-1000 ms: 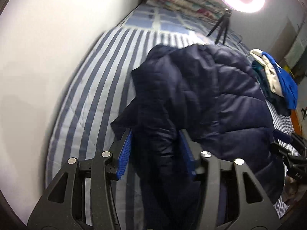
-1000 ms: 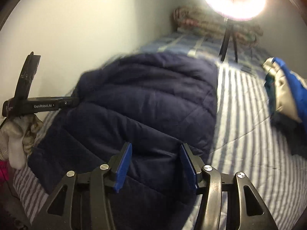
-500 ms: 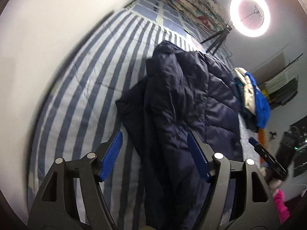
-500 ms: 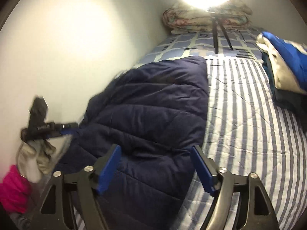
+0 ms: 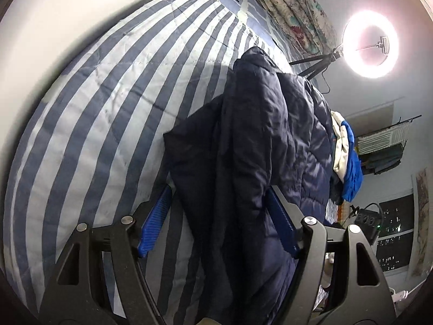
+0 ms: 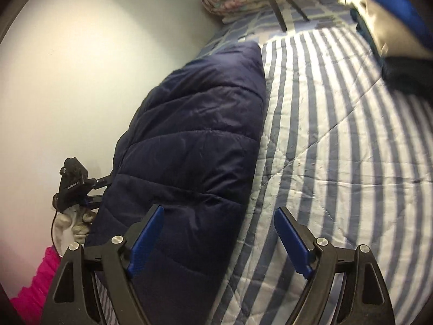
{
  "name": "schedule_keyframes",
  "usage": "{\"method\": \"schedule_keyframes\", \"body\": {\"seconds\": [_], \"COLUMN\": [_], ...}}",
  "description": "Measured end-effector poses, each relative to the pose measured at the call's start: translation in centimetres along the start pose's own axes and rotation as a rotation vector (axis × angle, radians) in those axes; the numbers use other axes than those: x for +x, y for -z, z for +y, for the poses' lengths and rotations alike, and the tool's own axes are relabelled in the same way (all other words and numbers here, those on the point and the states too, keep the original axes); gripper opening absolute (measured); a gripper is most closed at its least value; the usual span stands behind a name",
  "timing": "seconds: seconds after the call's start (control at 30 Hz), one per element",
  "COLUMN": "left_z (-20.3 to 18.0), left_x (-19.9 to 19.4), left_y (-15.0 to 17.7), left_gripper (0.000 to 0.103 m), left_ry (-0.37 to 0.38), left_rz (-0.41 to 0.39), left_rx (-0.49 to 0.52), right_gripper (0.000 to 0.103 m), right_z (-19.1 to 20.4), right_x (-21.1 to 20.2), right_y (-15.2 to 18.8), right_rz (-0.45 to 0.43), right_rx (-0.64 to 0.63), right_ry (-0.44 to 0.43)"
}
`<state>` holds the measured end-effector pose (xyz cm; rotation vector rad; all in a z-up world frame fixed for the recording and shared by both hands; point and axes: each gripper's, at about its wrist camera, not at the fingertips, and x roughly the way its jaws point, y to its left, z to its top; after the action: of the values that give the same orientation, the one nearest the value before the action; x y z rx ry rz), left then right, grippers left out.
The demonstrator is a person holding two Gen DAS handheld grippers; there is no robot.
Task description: Fold large clothes
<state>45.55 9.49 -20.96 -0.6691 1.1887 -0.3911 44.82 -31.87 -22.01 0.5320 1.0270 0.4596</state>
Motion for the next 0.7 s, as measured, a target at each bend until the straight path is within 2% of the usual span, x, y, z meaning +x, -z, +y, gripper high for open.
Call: {"method": "schedule_keyframes", "body": {"seconds": [0.23,0.3,0.4,0.43,0.5,0.53,0.57,0.7], "left_z": [-1.4,-2.0,-3.1,-3.7,-5.1,-5.8,-6.4,-8.3], "left_x": [1.6,2.0,2.6,2.6,2.4,2.2,2.1,1.1], "left_y": [-0.8,-0.9,-1.1,-1.0,-0.5,-0.1,0.1,1.3], "left_gripper": [0.074,0.07,0.051,0.041,0.031,0.024,0.02,0.015], "left_ry": [-0.023,-0.043,-0.071,-0.088,-0.14,-0.162,-0.18,-0.226], "left_rz": [-0.016,-0.026,-0.032,-0.041,-0.07,-0.084,-0.095,-0.137], "left_rx": [0.077,0.103,0.137,0.162,0.229,0.262,0.286,0.345], "right_gripper": [0.087,0.086,0.077,0.073,0.061,0.051,0.042,0.028], "right_z": [0.0,0.6,2.3,2.8,3.7,4.1,4.6,7.0], "right_x": [2.8,3.7,5.0,4.9,4.4,4.2,3.8,2.4], "right_y": [-1.4,-1.8,-2.2,-2.0,-1.8,-1.8,-1.8,-1.4], "right_rz": [-0.004,0.002,0.026,0.026,0.026,0.023,0.019,0.007], "right_rx": [0.019,0.011,-0.035,-0.051,-0.081,-0.088,-0.099,-0.16], "right_ry": [-0.069,-0.071,-0.018,0.002,0.038,0.049,0.071,0.168]}}
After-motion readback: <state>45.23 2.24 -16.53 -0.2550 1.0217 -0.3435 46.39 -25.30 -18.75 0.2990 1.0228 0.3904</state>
